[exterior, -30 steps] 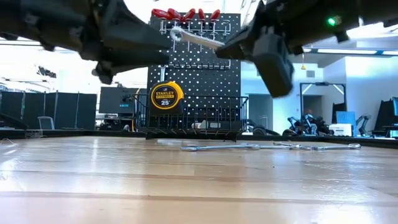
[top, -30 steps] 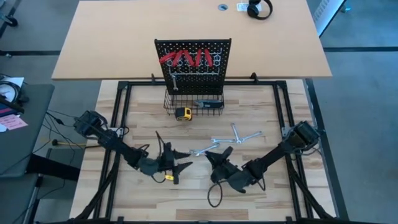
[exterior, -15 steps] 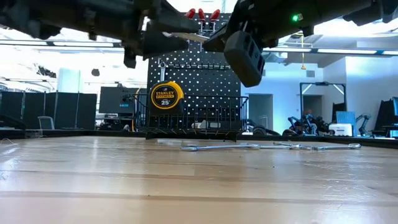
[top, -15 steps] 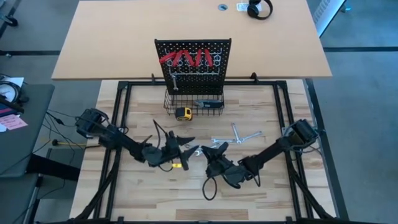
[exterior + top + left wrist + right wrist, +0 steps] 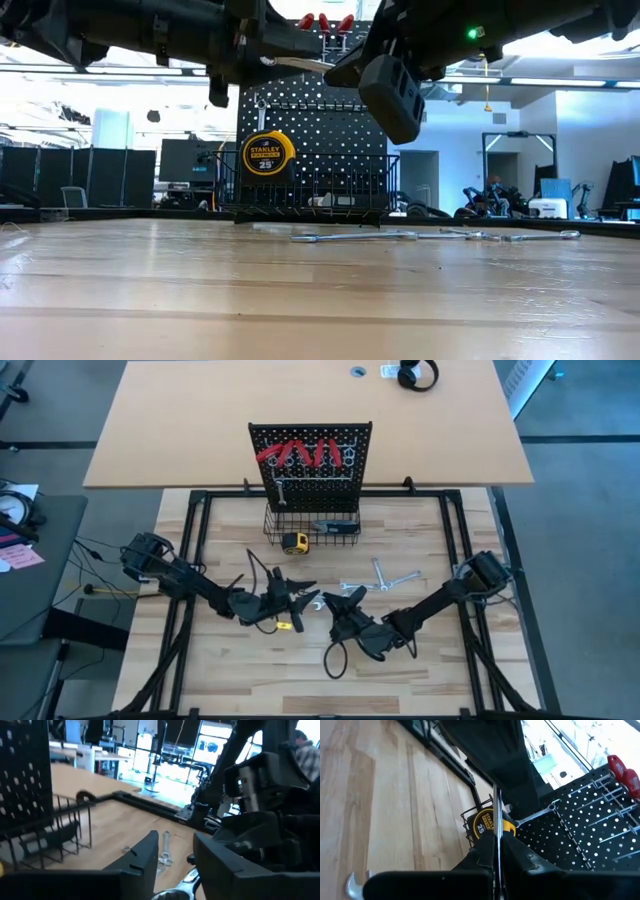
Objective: Hang tools onto peg board
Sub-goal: Hang the wrench into the pegboard
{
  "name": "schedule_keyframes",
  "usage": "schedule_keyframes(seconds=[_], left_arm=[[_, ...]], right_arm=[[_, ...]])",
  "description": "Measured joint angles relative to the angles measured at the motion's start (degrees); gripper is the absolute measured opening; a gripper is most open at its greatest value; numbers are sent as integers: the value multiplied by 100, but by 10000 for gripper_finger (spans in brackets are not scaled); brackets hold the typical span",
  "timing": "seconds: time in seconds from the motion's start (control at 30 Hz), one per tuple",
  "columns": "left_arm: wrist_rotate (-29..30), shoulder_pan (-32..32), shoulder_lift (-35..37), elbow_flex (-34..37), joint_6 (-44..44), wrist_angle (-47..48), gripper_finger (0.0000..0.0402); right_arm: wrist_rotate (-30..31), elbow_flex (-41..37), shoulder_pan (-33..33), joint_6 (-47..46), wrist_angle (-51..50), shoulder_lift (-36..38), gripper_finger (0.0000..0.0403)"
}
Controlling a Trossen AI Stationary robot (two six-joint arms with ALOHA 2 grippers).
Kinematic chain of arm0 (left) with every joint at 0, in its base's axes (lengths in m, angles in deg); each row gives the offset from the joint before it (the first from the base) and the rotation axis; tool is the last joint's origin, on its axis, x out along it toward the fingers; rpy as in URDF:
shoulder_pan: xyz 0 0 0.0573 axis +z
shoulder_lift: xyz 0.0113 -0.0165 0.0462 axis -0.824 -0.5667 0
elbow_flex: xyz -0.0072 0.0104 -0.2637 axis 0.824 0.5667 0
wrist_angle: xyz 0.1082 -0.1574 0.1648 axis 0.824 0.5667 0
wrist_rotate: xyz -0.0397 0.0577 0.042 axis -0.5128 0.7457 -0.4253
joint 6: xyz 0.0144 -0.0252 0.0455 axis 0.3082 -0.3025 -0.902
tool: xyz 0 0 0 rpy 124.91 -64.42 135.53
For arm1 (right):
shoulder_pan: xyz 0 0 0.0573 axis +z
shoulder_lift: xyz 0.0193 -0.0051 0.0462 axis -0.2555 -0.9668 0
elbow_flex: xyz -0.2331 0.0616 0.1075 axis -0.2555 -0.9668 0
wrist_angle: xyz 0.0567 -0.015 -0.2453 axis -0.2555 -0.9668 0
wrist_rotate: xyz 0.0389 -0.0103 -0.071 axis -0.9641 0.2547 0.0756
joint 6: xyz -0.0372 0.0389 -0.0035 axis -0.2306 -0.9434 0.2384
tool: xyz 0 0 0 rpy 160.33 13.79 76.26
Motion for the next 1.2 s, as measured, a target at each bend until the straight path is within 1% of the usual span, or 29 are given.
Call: schedule_keyframes(seconds=[0.07, 0.13, 0.23, 0.3, 0.37, 0.5, 0.6, 0.67, 0.77, 0.9, 1.07, 1.2], left_arm=[[49, -119, 172, 5, -472, 34, 101], [50, -271, 460, 3, -841, 261, 99], [125, -492, 1039, 3, -1097, 892, 99], [206, -640, 1439, 3, -1130, 1466, 101], [328, -772, 1831, 3, -1111, 2069, 102], [705, -1036, 2399, 3, -1027, 3083, 102], [995, -1168, 2514, 3, -884, 3666, 102], [1184, -1204, 2510, 3, -793, 3893, 102], [1229, -1208, 2504, 3, -597, 4142, 102], [1243, -1208, 2499, 3, -535, 4199, 102], [1250, -1208, 2499, 3, -527, 4193, 102], [1252, -1192, 2499, 3, -527, 4192, 102]], right_arm=[[-21, 0, -49, -208, 24, 11, 20], [-97, -64, -124, -460, 27, 64, 20], [-172, -219, -291, -897, -15, 146, 20], [-352, -285, -425, -1239, -23, 198, 20], [-696, -325, -562, -1658, -76, 270, 20], [-1785, -323, -917, -2673, -177, 394, 20], [-2310, -323, -1242, -3215, -11, 477, 20], [-2698, -323, -1473, -3564, 306, 517, 20], [-3365, -323, -1874, -4154, 883, 518, 20], [-4149, -299, -2596, -5349, 1337, 518, 20], [-4804, -60, -3316, -6567, 1340, 456, 20], [-5003, 157, -3597, -7173, 1334, 230, 20]])
